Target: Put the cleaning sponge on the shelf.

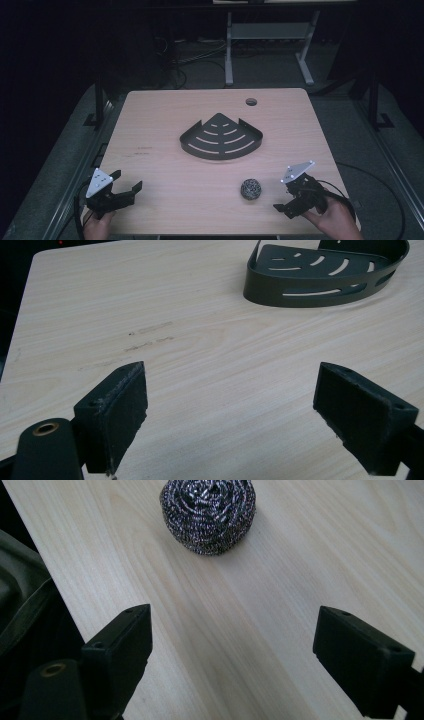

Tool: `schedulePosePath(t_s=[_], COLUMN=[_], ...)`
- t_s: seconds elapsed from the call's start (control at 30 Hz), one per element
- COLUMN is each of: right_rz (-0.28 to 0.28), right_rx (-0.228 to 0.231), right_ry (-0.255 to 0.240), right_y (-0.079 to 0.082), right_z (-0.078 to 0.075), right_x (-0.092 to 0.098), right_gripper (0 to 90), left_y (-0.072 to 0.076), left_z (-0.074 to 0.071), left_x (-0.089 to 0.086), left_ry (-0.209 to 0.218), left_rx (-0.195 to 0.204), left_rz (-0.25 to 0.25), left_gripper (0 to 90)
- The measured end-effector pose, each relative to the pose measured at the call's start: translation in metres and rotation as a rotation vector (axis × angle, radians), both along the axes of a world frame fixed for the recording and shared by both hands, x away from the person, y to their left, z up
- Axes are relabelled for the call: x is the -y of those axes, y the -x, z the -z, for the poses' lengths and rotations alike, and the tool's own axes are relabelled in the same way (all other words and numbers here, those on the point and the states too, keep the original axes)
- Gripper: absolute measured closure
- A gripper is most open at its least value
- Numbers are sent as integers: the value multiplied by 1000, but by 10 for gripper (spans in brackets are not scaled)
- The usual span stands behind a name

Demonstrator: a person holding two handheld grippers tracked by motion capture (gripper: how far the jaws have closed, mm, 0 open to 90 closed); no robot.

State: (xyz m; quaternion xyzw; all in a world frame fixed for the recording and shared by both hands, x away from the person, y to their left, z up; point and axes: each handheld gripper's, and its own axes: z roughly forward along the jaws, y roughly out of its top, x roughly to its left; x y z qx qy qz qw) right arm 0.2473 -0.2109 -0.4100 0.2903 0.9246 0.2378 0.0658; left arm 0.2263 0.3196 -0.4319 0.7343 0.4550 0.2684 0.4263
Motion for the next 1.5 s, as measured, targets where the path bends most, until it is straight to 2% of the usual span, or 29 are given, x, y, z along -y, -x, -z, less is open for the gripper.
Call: schedulePosePath(t_s=[0.83, 1.5], right_rz=[-65, -85], right_rx=[-7, -16], right_ry=[21, 35], right_y=[-12, -19], right_z=[-3, -4], right_x=[-30, -45], right_gripper=[151, 152], left_y=[1, 1], left_z=[-1, -2], left_x=[-1, -2], left_ry=[4, 6], left_rx=[3, 8], left_rz=[-2, -5], left_gripper=[134, 134])
